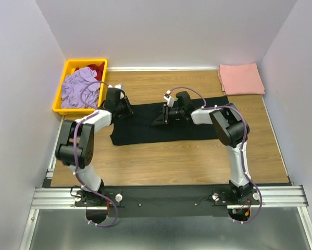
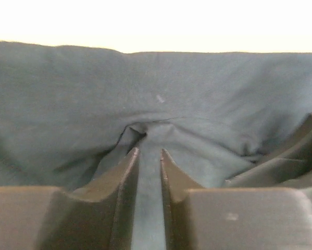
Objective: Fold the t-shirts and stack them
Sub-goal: Fold the tshirt
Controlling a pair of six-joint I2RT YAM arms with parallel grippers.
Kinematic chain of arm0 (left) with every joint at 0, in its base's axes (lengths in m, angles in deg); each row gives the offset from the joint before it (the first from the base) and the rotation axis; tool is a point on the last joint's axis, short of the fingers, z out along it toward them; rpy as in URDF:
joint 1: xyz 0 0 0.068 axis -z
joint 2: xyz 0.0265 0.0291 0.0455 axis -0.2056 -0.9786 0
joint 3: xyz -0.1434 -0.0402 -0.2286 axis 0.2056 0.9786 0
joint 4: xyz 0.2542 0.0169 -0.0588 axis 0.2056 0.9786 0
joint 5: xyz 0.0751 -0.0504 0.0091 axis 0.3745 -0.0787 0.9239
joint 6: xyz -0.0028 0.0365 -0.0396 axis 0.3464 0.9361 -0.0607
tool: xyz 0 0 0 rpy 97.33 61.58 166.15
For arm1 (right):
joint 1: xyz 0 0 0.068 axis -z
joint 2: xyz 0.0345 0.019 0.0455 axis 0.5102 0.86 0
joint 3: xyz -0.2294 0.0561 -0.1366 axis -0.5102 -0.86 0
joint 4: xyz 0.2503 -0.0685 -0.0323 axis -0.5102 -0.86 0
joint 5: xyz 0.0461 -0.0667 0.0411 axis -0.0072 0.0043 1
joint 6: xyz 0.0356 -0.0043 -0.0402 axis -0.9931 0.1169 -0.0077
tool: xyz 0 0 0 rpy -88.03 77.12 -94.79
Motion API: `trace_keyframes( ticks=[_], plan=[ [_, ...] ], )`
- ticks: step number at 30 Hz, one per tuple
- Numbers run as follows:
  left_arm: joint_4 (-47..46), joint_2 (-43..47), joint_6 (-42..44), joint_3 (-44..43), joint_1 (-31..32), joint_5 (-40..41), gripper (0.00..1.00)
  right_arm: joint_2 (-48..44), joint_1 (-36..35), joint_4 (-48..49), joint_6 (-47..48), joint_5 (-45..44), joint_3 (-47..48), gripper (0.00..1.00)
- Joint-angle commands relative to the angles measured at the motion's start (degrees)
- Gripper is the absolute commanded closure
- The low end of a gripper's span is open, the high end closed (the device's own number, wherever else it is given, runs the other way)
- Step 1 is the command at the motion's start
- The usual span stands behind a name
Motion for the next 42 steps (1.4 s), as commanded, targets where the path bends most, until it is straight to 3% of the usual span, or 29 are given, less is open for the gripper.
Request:
trace_keyframes(
  ticks=[1, 2, 8, 14, 19, 26, 29, 34, 38, 42],
  plan=[
    [3.7, 11.5, 2.8, 0.1, -0.3, 7.4, 0.57, -3.3, -4.2, -10.2, 8.1, -3.8, 6.4, 0.56],
    [4.2, 15.7, 3.3, 0.5, -0.3, 8.7, 0.46, -3.5, -4.9, -11.1, 8.9, -4.4, 7.2, 0.54],
    [6.8, 33.7, 5.3, 6.8, -0.3, 16.8, 0.28, -0.9, -11.3, -16.6, 12.8, -6.4, 12.6, 0.51],
    [11.0, 51.5, 11.3, 14.2, -0.3, 20.5, 0.23, 1.8, -16.8, -25.7, 19.6, -14.8, 16.4, 0.50],
    [8.1, 65.8, 13.7, 22.2, -0.3, 22.8, 0.22, 4.7, -18.8, -28.7, 20.6, -23.3, 19.9, 0.49],
    [5.3, 68.6, 13.7, 26.0, -0.3, 23.3, 0.21, 13.0, -17.1, -30.0, 20.5, -35.5, 30.2, 0.44],
    [5.0, 66.3, 14.7, 25.6, -0.3, 22.3, 0.21, 21.5, -11.9, -33.4, 17.7, -39.5, 46.6, 0.41],
    [3.7, 64.9, 16.0, 25.4, -0.3, 20.8, 0.18, 27.6, -5.1, -36.7, 14.2, -39.5, 63.8, 0.36],
    [2.3, 66.3, 16.0, 26.2, -0.3, 21.6, 0.17, 19.5, -1.5, -36.8, 16.2, -36.0, 60.3, 0.29],
    [1.3, 67.8, 15.7, 27.3, -0.3, 21.9, 0.17, 4.7, 0.8, -36.9, 21.4, -40.3, 43.8, 0.27]
  ],
)
